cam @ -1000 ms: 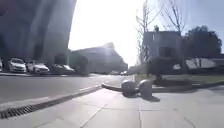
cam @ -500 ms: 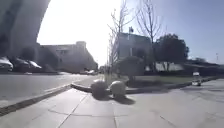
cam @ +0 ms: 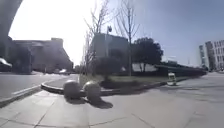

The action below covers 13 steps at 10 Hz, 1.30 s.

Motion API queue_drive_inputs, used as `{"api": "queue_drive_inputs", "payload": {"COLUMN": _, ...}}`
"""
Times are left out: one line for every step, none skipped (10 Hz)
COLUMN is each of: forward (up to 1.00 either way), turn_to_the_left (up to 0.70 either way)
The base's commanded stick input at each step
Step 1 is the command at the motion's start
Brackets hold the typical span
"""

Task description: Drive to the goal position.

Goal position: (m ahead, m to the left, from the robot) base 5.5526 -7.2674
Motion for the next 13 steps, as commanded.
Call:
{"api": "queue_drive_inputs", "payload": {"forward": 0.45, "turn_to_the_left": -0.45}}
{"api": "queue_drive_inputs", "payload": {"forward": 0.59, "turn_to_the_left": -0.39}}
{"api": "queue_drive_inputs", "payload": {"forward": 0.7, "turn_to_the_left": -0.35}}
{"api": "queue_drive_inputs", "payload": {"forward": 0.7, "turn_to_the_left": -0.35}}
{"api": "queue_drive_inputs", "payload": {"forward": 0.7, "turn_to_the_left": -0.35}}
{"api": "queue_drive_inputs", "payload": {"forward": 0.7, "turn_to_the_left": -0.35}}
{"api": "queue_drive_inputs", "payload": {"forward": 0.7, "turn_to_the_left": -0.35}}
{"api": "queue_drive_inputs", "payload": {"forward": 0.7, "turn_to_the_left": -0.35}}
{"api": "queue_drive_inputs", "payload": {"forward": 0.7, "turn_to_the_left": -0.35}}
{"api": "queue_drive_inputs", "payload": {"forward": 0.7, "turn_to_the_left": -0.35}}
{"api": "queue_drive_inputs", "payload": {"forward": 0.7, "turn_to_the_left": -0.35}}
{"api": "queue_drive_inputs", "payload": {"forward": 0.7, "turn_to_the_left": -0.35}}
{"api": "queue_drive_inputs", "payload": {"forward": 0.7, "turn_to_the_left": -0.35}}
